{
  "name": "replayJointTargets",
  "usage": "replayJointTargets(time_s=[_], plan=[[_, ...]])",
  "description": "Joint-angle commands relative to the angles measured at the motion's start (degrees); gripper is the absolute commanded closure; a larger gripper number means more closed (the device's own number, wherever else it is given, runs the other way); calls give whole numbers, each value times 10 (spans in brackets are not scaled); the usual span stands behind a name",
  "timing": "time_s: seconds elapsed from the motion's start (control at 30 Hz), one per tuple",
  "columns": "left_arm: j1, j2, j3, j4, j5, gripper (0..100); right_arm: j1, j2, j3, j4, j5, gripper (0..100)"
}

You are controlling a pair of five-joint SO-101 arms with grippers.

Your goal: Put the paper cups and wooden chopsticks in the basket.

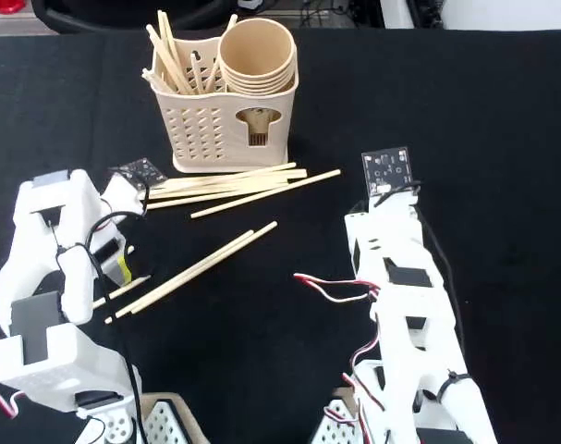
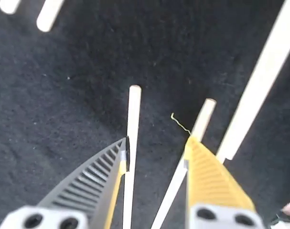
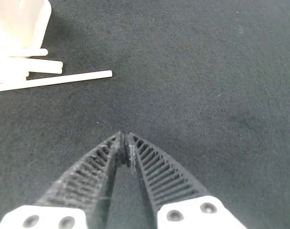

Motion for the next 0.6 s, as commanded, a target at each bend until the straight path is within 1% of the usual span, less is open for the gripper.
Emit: replayJointTargets(time_s=[0.0,0.2,0.37,0.57], plan=[[0,-24,-47,28,5,806,4,-12,-2,-9,5,985],[1,-24,-84,33,5,805,4,-12,-2,-9,5,985],[44,-18,-37,21,1,808,4,-12,-3,-9,5,985],[56,-18,22,-73,-4,805,4,-12,-3,-9,5,985]])
